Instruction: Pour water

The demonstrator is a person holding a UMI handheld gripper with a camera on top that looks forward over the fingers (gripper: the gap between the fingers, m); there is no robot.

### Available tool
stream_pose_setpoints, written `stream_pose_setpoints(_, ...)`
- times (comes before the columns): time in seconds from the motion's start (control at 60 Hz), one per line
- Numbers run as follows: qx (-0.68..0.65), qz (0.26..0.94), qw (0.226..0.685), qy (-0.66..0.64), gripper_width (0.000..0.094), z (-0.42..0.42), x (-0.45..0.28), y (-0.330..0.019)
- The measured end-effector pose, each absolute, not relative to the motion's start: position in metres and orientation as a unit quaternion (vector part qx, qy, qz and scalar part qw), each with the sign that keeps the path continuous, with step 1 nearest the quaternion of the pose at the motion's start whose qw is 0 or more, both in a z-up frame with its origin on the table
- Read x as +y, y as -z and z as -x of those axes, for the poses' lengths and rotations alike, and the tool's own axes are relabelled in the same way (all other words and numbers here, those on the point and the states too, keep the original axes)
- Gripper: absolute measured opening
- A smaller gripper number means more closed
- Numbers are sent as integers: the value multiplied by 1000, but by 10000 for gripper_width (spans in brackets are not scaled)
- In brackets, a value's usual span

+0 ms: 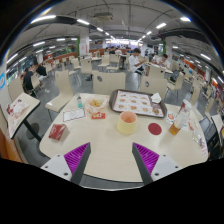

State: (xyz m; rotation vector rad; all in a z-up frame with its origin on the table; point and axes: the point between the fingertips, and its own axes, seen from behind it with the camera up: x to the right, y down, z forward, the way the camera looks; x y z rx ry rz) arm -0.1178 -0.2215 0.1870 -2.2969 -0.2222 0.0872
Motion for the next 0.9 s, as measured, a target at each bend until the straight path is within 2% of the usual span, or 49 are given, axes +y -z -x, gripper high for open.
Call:
stream_pose_setpoints(0.017, -87, 910, 405, -34, 847, 120, -209, -173)
stream_pose_setpoints(0.233, -83, 914, 398, -13, 847, 52, -209, -153)
stream_pose_setpoints(0.517, -56, 916, 397, 11, 847, -92, -206, -118)
stream_pose_setpoints(0.7, -51, 903, 426, 21, 843, -177, -165, -94)
stream_pose_setpoints(0.9, -48, 880, 473, 7, 845, -223, -83, -84)
